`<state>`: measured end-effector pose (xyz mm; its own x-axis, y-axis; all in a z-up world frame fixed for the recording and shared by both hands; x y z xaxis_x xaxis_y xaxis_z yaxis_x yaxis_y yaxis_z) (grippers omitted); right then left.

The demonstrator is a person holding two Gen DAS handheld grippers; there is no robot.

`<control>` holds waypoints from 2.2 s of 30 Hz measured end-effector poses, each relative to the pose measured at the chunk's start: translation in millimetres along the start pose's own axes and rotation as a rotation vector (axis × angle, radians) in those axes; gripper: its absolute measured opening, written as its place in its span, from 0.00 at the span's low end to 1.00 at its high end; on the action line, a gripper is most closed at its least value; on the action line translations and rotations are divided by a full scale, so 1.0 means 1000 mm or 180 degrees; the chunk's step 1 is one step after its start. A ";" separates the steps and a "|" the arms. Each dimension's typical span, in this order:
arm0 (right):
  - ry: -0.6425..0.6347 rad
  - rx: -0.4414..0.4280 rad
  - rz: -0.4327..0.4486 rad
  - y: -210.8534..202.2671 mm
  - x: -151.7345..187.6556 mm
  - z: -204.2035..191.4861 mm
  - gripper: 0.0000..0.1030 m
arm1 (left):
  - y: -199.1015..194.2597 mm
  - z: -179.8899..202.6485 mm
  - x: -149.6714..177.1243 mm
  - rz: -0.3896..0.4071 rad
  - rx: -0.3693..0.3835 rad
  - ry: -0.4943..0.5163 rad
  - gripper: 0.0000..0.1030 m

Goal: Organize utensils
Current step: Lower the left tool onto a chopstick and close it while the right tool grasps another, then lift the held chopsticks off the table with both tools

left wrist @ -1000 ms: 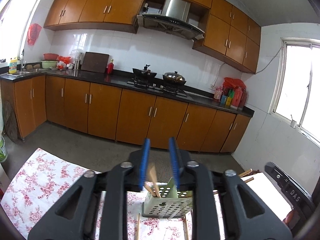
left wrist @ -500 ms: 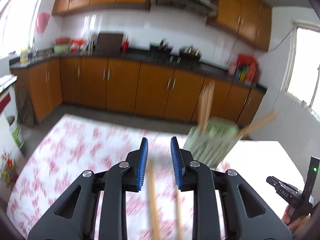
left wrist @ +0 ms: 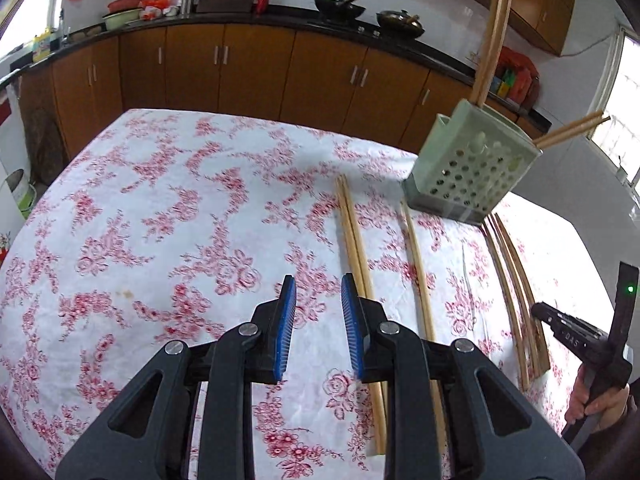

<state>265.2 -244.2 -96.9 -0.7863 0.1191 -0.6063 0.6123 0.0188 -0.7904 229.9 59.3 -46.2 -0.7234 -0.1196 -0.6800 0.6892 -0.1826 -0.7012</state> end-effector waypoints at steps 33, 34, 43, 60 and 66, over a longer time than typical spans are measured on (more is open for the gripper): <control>0.0100 0.0280 0.0088 0.005 -0.008 0.023 0.09 | 0.048 0.035 0.018 -0.0255 -0.0365 0.0402 0.07; 0.0083 0.0279 0.0091 0.006 -0.009 0.023 0.08 | 0.051 0.032 0.015 -0.0252 -0.0381 0.0347 0.07; 0.0185 0.0478 0.0131 0.016 -0.029 0.046 0.07 | 0.055 -0.009 -0.004 -0.0269 -0.0402 -0.0003 0.07; 0.0171 0.0341 0.0162 0.009 -0.021 0.051 0.10 | 0.047 -0.008 0.009 -0.0214 -0.0311 0.0163 0.08; 0.0153 0.0331 0.0157 0.007 -0.018 0.051 0.10 | 0.047 -0.008 0.009 -0.0214 -0.0308 0.0162 0.08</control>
<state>279.4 -297.0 -96.5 -0.7489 0.1649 -0.6418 0.6364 -0.0911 -0.7660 256.4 57.5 -86.7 -0.7669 -0.0599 -0.6390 0.6416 -0.0931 -0.7613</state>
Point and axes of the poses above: each gripper's, at about its wrist camera, not at the fingertips, and y roughly the way its jaws point, z to its right, x to its underside, the point moved 2 cm from there along y, roughly the way its jaws point, and after that the axes turned 1 degree about y, right-handed, at the moved point
